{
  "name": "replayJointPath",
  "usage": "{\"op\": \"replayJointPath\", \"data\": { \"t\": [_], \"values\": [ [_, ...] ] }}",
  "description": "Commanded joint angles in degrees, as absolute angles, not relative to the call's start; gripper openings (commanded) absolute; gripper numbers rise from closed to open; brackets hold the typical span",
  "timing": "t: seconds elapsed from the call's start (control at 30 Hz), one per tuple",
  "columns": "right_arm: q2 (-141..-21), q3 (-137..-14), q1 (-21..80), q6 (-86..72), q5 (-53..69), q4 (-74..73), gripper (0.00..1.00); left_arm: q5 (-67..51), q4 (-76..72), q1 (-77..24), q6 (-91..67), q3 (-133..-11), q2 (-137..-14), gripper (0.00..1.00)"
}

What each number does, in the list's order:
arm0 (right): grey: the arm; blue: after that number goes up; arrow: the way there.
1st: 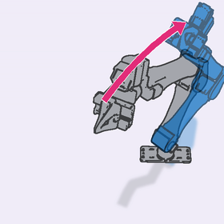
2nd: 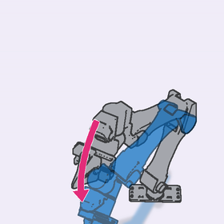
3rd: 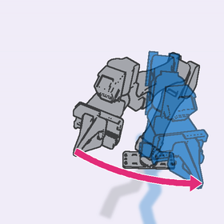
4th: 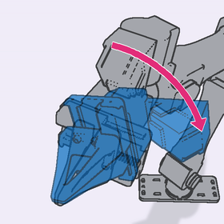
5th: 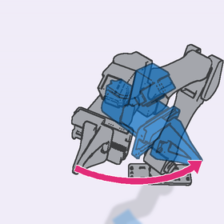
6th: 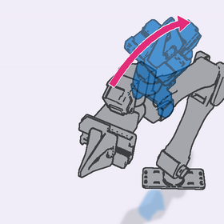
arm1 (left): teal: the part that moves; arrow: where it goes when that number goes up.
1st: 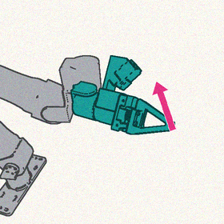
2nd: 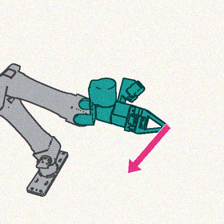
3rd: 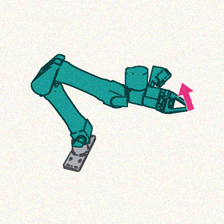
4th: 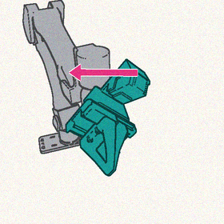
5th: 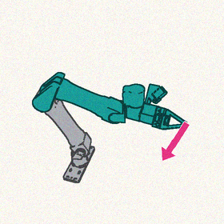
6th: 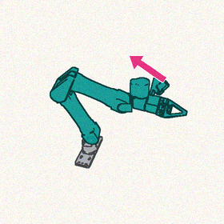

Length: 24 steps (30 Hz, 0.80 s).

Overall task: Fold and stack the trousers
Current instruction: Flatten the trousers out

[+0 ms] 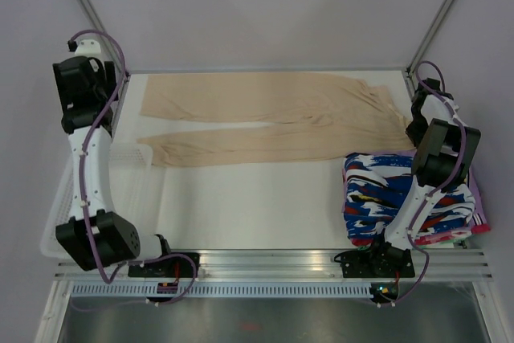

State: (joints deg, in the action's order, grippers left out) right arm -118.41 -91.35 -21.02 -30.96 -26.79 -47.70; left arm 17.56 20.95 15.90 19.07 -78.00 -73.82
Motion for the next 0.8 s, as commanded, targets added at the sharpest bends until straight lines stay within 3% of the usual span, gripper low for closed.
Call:
{"op": "replayJointPath", "data": {
  "t": [0.0,0.03,0.1,0.2,0.43,0.77],
  "values": [
    [-119.8,-92.1,-21.5,-32.2,-26.6,-46.5,0.0,12.7,25.8,15.9,5.7,-88.8,-84.9,0.88],
    [-119.9,-92.1,-21.5,-32.4,-26.5,-46.5,0.0,13.2,34.3,15.9,2.7,-93.0,-92.8,0.86],
    [-119.6,-91.8,-21.5,-32.6,-26.6,-46.1,0.0,13.0,45.0,15.8,-4.7,-105.8,-101.8,0.73],
    [-119.2,-91.5,-21.5,-32.8,-26.5,-45.7,0.0,13.6,56.5,14.4,-9.4,-112.7,-113.4,0.69],
    [-118.2,-89.6,-21.5,-33.6,-25.4,-44.7,0.0,4.9,56.3,12.8,-11.7,-107.2,-115.8,0.73],
    [-117.9,-89.1,-21.5,-33.3,-24.5,-43.9,0.0,11.4,51.3,13.9,-1.2,-99.6,-118.7,0.77]
  ]
}}
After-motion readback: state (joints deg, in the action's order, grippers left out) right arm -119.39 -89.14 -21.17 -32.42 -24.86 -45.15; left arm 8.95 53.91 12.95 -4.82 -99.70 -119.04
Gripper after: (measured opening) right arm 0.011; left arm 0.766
